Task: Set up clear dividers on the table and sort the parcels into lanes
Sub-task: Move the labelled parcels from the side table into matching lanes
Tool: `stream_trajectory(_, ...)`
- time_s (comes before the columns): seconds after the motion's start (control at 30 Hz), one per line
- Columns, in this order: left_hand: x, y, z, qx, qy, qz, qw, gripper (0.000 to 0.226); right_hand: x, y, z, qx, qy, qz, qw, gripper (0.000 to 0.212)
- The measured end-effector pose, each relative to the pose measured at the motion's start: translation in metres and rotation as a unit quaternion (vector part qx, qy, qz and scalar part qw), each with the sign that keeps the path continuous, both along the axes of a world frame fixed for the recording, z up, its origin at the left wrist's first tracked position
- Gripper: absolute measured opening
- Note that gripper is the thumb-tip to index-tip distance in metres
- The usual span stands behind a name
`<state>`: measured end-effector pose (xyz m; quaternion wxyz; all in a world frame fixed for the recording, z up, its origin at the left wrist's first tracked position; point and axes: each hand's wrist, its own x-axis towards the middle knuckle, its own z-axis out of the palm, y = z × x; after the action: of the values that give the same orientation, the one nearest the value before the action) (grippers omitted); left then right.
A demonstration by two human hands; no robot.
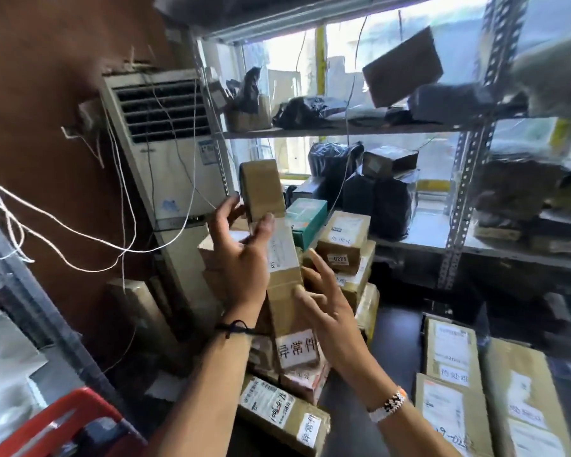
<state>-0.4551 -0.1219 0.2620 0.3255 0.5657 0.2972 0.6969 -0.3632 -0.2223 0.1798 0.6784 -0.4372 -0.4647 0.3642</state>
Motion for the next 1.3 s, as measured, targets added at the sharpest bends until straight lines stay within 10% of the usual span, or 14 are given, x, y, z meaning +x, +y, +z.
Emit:
stream_trajectory(0.27, 0.114, -0.044, 0.037, -0.054, -0.029, -0.274, 0.96, 0.039, 0.082, -0.066, 0.06, 0.057, 0.077, -0.076, 0.993, 0.068)
stream_trajectory(0.5, 0.23, -0.136, 0.02, -0.093, 0.084, -0.548, 0.827, 0.059, 0.16, -0.174, 0.053, 0.055, 0.084, -0.264, 0.959, 0.058)
stream_trajectory(0.93, 0.366, -0.334, -0.066, -0.223, 0.098, -0.626, 0.741, 0.064, 0.269, -0.381, -0.013, -0.096, 0.032, -0.421, 0.901, 0.061)
stream_trajectory(1.13, 0.404, -0.397, -0.122, -0.288, 0.114, -0.641, 0.702, 0.046, 0.312, -0.432, -0.038, -0.286, -0.161, -0.484, 0.811, 0.108)
stream_trajectory(1.3, 0.443, -0.426, -0.156, -0.349, 0.164, -0.66, 0.645, 0.064, 0.355, -0.465, -0.07, -0.336, -0.12, -0.458, 0.814, 0.123)
